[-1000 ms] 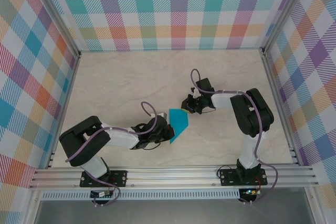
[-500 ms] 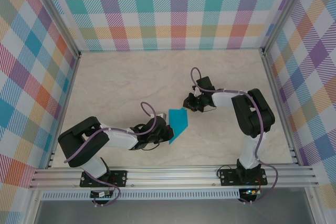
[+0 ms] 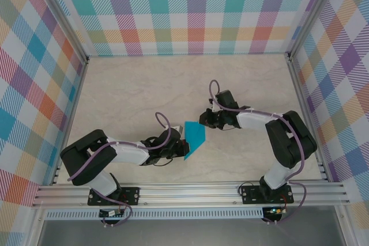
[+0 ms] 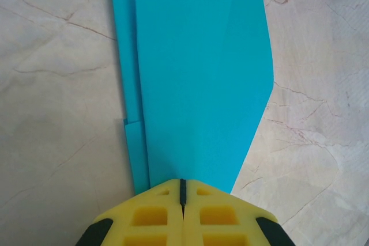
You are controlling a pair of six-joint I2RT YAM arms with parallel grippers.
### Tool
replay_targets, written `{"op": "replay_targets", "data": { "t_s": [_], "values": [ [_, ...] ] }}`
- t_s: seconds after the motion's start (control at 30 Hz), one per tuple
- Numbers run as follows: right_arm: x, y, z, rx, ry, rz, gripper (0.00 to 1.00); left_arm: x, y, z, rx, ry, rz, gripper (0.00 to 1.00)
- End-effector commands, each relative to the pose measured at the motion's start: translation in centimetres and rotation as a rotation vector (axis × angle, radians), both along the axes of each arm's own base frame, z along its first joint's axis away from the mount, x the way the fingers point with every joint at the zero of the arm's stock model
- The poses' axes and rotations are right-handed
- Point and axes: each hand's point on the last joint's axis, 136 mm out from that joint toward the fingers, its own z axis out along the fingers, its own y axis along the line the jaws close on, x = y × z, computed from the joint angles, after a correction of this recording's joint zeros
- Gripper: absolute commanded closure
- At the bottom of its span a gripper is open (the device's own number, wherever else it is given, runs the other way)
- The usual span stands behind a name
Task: Fold a paper plane with a square sheet of paper (pick it up from the middle)
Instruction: Perform the fourth fold on the wing at the bottom-center of the table.
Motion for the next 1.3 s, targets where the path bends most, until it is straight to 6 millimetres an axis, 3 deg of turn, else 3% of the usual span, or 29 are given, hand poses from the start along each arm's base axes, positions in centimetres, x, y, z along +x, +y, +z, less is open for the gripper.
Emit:
{"op": "replay_targets", "data": {
  "t_s": [0.0,0.13,0.3,0.53,0.77,0.83,1.03,1.17,1.27],
  "values": [
    [-1.5,2.3,-0.1,0.025,-0.002,0.062,0.89,-7.8,9.1,-8.1,0.388,0.32,-0.053,1.0],
    [-1.9,2.9,-2.2,-0.033,0.005,0.071,0.9,-7.7,9.0,-8.0,0.391,0.32,-0.056,1.0],
    [-0.7,1.7,-4.4,-0.143,-0.025,0.043,0.9,-7.8,9.1,-8.1,0.394,0.323,-0.058,1.0],
    [2.0,0.3,-3.9,-0.197,-0.105,-0.017,0.9,-8.3,9.7,-8.3,0.406,0.333,-0.06,1.0],
    [4.4,-2.0,-4.9,-0.185,-0.085,-0.084,0.9,-8.5,10.1,-8.1,0.407,0.33,-0.057,1.0],
    [4.6,-2.1,-4.3,-0.169,-0.095,-0.083,0.89,-8.5,10.1,-7.9,0.406,0.326,-0.057,1.0],
    [4.6,-1.9,0.3,-0.112,-0.183,-0.079,0.88,-8.5,10.3,-7.2,0.399,0.306,-0.069,1.0],
    [2.6,-0.5,2.3,-0.041,-0.183,-0.023,0.87,-8.4,10.2,-6.7,0.398,0.292,-0.084,1.0],
    [0.0,1.4,2.5,0.004,-0.163,0.035,0.87,-8.2,10.0,-6.4,0.391,0.28,-0.093,1.0]
  ]
}}
